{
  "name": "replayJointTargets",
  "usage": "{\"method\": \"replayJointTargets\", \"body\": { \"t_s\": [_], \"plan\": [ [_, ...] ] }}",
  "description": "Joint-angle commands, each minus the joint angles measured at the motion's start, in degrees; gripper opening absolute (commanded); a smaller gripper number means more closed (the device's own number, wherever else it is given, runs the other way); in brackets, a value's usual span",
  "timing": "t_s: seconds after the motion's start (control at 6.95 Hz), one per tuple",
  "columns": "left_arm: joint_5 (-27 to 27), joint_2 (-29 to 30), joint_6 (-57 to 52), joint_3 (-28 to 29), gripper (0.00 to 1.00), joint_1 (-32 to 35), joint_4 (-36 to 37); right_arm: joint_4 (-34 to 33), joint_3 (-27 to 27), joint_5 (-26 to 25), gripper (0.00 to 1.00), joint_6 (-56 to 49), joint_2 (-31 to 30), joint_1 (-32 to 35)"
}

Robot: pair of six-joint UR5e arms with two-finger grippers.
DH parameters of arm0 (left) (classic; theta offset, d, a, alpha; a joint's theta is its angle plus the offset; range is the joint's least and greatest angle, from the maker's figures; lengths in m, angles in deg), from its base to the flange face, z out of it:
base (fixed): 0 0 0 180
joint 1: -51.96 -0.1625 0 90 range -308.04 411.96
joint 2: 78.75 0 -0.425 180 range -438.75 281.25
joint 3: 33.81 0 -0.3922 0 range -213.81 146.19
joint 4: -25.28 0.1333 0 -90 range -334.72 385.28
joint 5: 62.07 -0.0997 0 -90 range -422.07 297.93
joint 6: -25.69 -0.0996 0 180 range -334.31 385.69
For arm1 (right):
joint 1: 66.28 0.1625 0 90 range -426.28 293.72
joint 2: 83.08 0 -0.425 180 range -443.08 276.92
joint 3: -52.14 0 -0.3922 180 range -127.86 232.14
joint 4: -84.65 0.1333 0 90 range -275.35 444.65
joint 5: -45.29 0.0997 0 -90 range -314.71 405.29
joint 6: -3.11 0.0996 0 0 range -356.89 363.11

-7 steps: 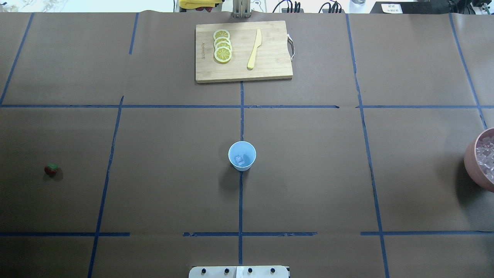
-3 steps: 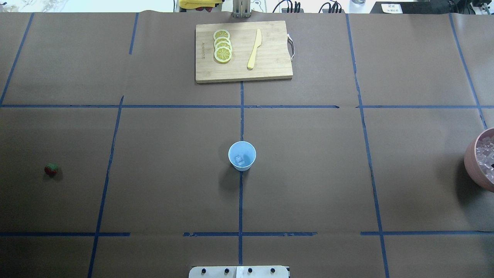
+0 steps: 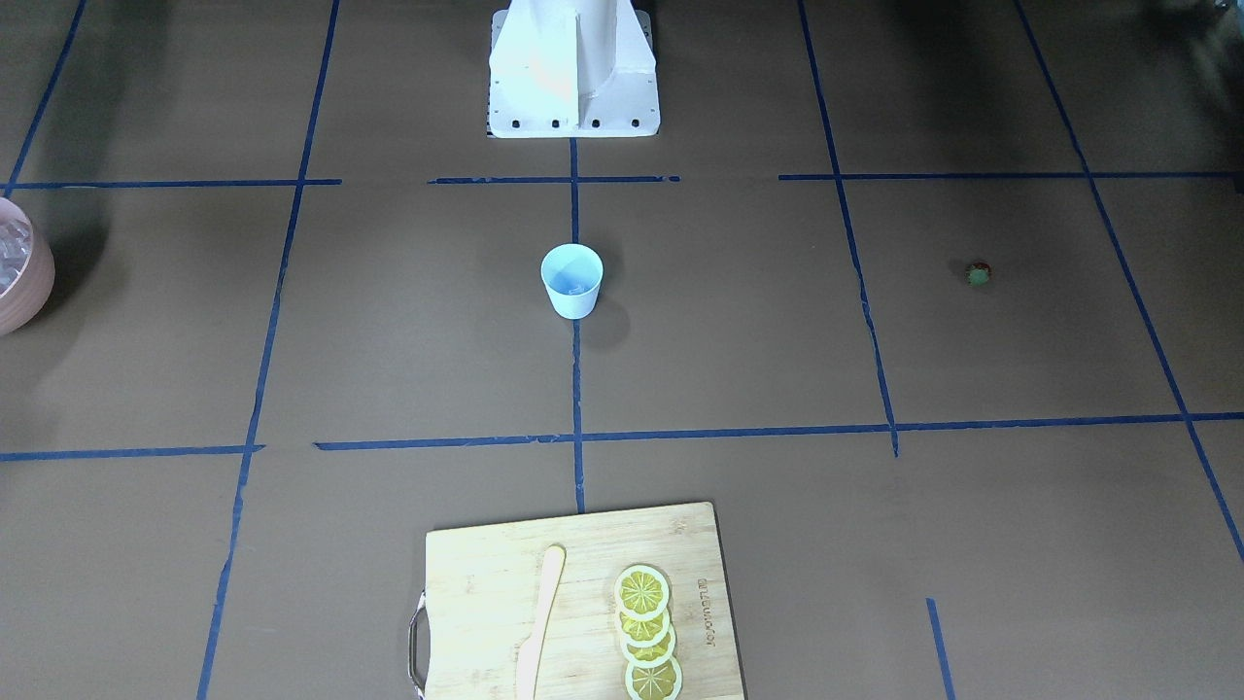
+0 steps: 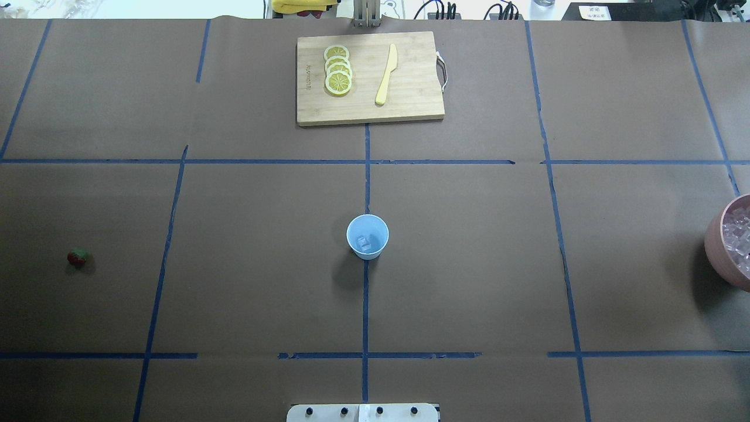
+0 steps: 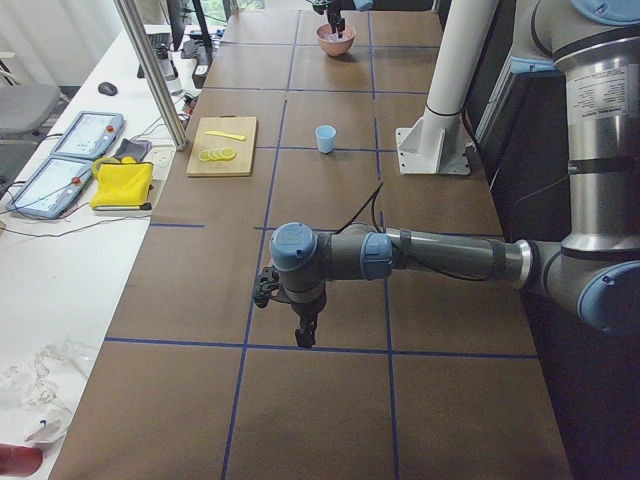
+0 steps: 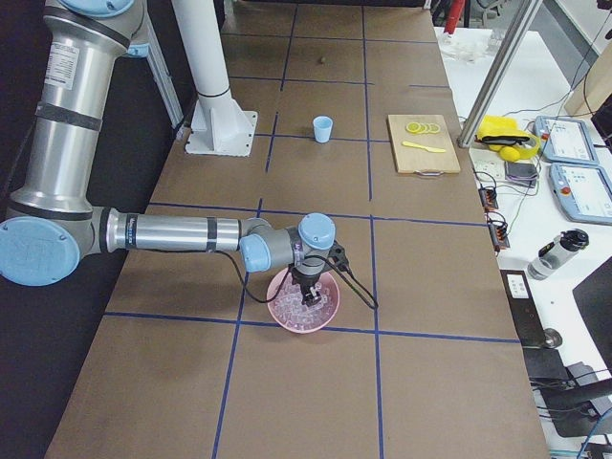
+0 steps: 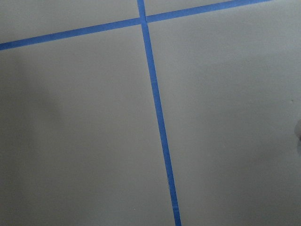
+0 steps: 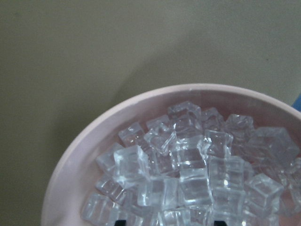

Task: Put ice and strawberries in cup
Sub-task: 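Grasp another ice cube from the pink bowl with the right gripper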

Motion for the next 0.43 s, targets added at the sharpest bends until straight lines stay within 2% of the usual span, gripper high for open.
{"method": "replayJointTargets", "body": {
  "t_s": [0.0,0.29],
  "plan": [
    [0.0,0.0,-0.09,0.0,1.0,0.0,0.0,0.06,0.02,-0.22,0.56,-0.03,0.03,0.0],
    [0.0,0.0,-0.09,0.0,1.0,0.0,0.0,-0.12,-0.07,-0.22,0.15,-0.03,0.12,0.0]
  ]
}}
